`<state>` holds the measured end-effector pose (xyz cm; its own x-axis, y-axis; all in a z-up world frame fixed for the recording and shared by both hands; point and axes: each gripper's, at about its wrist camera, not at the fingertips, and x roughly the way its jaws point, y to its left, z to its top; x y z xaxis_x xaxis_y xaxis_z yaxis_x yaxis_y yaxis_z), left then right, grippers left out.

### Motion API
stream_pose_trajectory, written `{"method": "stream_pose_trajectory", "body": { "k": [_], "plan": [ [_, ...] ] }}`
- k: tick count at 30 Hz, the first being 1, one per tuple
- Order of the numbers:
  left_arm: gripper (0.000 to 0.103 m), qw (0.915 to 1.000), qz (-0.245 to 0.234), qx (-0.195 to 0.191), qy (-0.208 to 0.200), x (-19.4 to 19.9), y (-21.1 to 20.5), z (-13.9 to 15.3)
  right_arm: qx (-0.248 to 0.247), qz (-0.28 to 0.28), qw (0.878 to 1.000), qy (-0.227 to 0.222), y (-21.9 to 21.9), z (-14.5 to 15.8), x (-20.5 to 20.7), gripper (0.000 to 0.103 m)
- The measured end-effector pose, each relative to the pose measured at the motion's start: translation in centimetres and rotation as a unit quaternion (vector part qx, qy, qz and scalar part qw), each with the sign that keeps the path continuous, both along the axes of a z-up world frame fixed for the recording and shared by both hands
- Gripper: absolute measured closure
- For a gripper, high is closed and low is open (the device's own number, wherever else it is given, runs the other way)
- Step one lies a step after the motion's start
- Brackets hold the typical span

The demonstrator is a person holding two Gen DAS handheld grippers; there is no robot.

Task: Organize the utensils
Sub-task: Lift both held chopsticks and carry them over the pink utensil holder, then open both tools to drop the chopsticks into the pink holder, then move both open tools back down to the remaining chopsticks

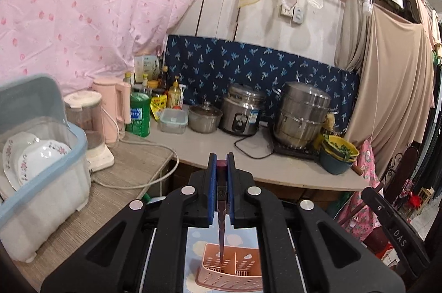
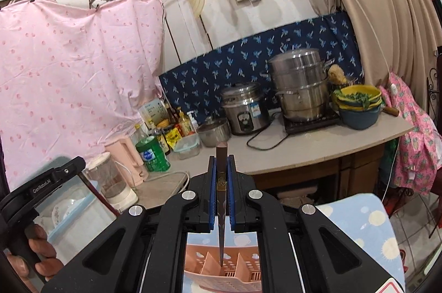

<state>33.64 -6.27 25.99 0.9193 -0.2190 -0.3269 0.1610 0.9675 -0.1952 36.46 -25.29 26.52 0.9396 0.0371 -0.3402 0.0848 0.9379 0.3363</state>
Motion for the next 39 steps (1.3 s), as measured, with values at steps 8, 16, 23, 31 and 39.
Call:
{"method": "stream_pose_trajectory", "body": {
  "k": [8, 16, 23, 31, 39],
  "plan": [
    [0.096, 0.9983, 0.006, 0.013, 0.057, 2.5, 0.1, -5.8, -0.011, 0.006, 0.998, 0.054, 0.5, -5.3, 2.1, 0.096],
    [0.063, 0.9978, 0.022, 0.012, 0.061, 1.0, 1.5, -6.5, -0.011, -0.004, 0.999, 0.033, 0.1, -4.5, -0.4, 0.078],
    [0.040, 0.9969, 0.032, 0.047, 0.054, -3.4, 2.0, -6.1, -0.028, 0.008, 0.999, 0.019, 1.4, -3.4, -5.5, 0.062],
    [0.038, 0.9950, 0.034, 0.073, 0.060, -10.0, 2.6, -6.8, -0.040, 0.026, 0.998, 0.032, 3.3, -4.2, -11.7, 0.056],
    [0.038, 0.9915, 0.043, 0.085, 0.089, -15.4, 3.8, -9.1, -0.037, 0.041, 0.997, 0.050, 5.0, -6.2, -17.7, 0.054]
  ]
}}
